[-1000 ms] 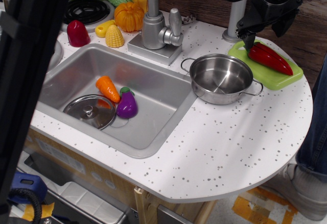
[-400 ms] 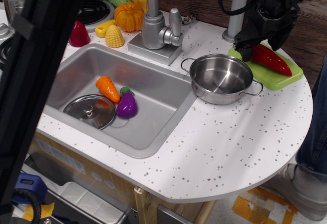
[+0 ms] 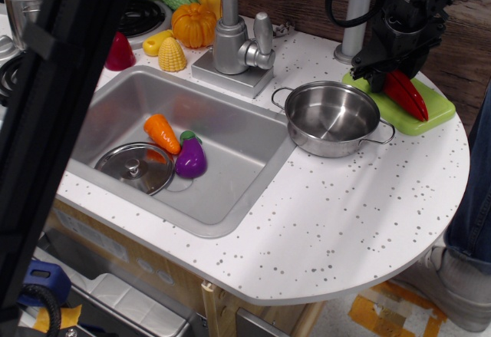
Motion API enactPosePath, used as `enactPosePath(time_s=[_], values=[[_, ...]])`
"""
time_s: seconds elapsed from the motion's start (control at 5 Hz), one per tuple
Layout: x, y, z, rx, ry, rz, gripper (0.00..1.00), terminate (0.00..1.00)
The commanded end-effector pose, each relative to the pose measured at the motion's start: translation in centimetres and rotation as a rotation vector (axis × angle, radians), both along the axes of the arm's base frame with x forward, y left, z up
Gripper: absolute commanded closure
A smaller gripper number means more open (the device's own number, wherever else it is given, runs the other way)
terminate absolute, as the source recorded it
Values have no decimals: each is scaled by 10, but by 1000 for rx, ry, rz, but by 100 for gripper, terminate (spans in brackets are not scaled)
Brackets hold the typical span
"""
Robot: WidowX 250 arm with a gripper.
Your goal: Put pepper in pot or pan
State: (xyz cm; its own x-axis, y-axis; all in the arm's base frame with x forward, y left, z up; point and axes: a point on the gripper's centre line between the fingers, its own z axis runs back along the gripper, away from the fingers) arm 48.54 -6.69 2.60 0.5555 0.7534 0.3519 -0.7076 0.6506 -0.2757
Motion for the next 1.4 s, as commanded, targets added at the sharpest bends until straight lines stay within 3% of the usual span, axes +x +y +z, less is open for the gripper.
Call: enactPosePath(time_s=[0.0, 0.4, 0.8, 1.2], values=[[10, 6, 22, 1, -47, 0, 100, 0], [14, 15, 63, 126, -48, 27, 100, 0], [-14, 36, 80, 195, -25, 24, 100, 0], [-45, 52, 92, 223, 37, -7, 100, 0]])
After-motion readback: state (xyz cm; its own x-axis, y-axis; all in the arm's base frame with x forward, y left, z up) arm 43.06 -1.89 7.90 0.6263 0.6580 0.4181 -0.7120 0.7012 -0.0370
